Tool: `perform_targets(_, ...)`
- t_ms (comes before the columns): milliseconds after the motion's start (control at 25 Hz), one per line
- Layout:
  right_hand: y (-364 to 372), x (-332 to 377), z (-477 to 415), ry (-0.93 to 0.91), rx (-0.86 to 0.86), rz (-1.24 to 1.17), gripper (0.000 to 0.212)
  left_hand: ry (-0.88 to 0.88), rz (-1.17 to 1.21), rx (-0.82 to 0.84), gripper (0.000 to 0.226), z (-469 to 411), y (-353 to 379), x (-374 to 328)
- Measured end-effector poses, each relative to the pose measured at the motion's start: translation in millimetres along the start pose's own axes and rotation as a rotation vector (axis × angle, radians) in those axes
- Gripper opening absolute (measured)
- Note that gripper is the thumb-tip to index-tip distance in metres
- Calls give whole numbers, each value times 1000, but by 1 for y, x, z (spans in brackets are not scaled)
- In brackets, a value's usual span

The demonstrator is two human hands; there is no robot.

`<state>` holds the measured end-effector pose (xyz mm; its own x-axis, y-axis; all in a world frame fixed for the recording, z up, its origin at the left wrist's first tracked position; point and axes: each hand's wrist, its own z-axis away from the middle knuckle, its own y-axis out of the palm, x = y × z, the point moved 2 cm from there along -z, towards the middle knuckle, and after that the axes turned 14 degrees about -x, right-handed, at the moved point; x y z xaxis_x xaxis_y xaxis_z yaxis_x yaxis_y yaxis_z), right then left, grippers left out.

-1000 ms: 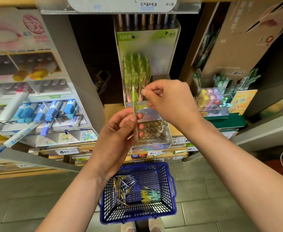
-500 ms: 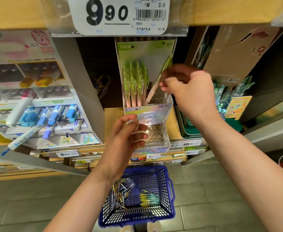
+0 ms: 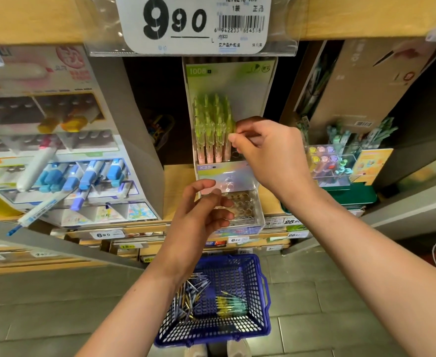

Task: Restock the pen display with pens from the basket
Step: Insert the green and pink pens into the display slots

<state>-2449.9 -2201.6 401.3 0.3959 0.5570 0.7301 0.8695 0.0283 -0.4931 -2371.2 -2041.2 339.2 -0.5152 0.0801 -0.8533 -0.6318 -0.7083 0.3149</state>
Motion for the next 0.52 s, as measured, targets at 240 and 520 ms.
perform_targets(240, 6, -13, 9, 80, 92, 8, 9, -35, 56, 0, 29, -2, -3, -1)
perform_targets(520, -6, -18, 20, 497, 181, -228, 8, -38, 86, 4, 22, -1, 6, -10)
